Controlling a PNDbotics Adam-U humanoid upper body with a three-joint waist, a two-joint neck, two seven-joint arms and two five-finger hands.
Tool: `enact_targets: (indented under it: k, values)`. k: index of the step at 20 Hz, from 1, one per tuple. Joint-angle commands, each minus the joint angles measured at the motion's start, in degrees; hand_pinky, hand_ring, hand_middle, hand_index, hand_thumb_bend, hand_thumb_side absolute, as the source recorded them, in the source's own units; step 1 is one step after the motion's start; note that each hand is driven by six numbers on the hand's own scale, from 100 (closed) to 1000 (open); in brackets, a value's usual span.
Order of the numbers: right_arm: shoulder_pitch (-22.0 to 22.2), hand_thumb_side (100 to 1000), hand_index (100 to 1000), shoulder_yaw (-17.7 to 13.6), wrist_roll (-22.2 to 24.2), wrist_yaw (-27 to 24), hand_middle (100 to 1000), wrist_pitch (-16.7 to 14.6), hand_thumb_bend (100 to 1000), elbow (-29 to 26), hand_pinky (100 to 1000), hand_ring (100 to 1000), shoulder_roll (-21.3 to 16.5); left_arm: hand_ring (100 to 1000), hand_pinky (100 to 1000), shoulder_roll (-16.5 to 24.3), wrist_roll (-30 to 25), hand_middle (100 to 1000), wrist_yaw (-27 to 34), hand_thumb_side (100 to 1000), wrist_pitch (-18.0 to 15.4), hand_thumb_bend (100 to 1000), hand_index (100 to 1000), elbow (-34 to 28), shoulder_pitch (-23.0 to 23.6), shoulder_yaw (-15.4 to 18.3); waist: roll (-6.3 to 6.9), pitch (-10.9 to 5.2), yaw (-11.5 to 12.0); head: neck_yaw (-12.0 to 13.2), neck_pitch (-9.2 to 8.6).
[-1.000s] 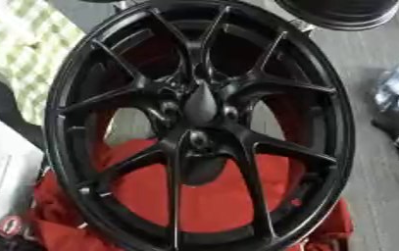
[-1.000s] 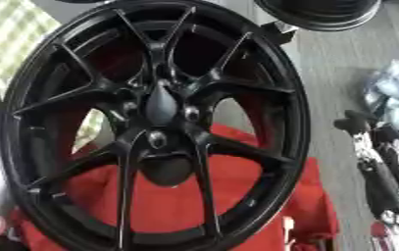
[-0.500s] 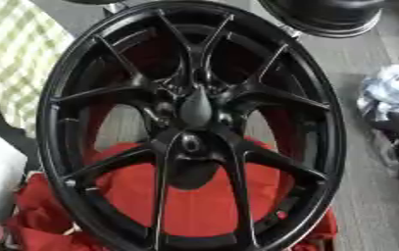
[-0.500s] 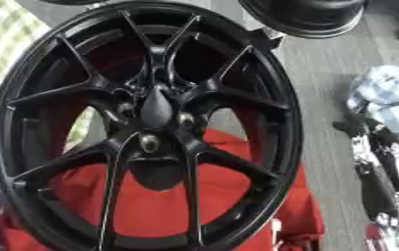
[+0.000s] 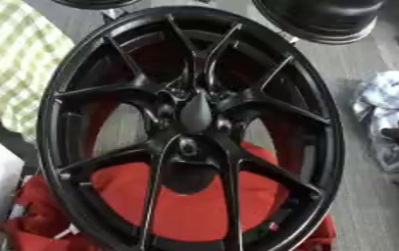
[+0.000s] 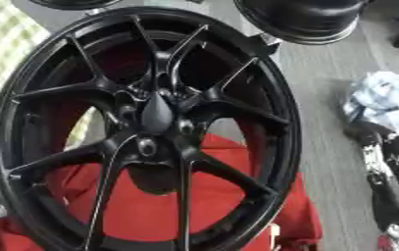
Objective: Pull the pin out of the wheel hub.
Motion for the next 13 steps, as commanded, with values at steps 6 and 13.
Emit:
enact_targets:
  k: [6,13]
  values:
    - [-0.34,537,738,0.0,0.55,-1.69,619,-1.49,100,-1.09,970,778,-0.9,662,555,-8.79,7.64,589,7.61,727,-7.34,100,763,-9.66,-1.96,-2.3,-0.22,-1.33,-0.82,1.01,-0.71]
    - [-0.93,535,738,0.08,1.08,-2.4,620,-2.7,100,-1.09,971,779,-1.21,660,553,-17.46,14.18,587,14.15,741,-12.28,100,763,-9.89,-0.48,-5.62,-0.51,-0.91,-1.46,1.5,-1.3]
